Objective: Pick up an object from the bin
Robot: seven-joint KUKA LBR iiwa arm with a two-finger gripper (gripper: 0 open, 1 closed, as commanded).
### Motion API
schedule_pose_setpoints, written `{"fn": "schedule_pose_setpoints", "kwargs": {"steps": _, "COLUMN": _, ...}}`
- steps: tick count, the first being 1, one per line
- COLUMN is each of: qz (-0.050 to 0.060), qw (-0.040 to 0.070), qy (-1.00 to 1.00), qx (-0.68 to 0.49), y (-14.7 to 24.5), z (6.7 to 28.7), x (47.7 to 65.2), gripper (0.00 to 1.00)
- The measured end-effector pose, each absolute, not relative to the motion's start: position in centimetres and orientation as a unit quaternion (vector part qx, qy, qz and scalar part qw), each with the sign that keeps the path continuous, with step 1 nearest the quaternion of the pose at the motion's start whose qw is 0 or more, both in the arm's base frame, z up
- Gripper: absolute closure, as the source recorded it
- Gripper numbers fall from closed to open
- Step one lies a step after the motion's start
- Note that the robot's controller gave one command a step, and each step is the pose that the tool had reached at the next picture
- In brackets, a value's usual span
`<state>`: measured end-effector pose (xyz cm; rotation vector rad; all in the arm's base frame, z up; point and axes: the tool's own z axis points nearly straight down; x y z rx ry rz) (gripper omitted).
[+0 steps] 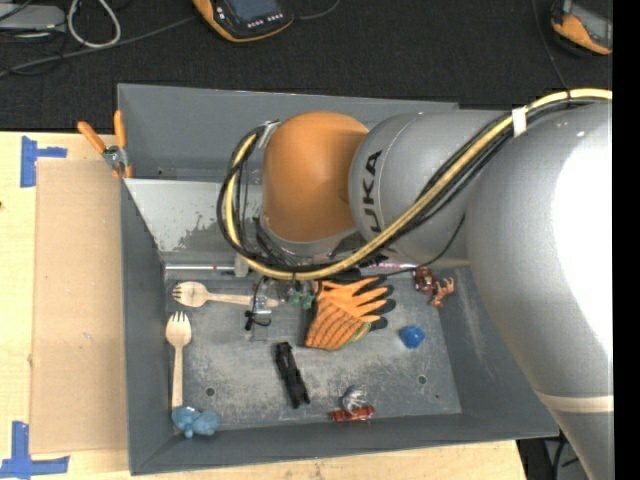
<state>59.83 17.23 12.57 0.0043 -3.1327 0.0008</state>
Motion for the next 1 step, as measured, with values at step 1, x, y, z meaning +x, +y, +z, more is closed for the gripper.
{"fn": "schedule_pose_setpoints", "kwargs": {"steps": 1, "qz": 0.000, "qw": 0.001, "qy": -1.000, "qx": 0.000, "y": 17.17, "z": 13.05, "x": 60.04, "gripper": 0.00}}
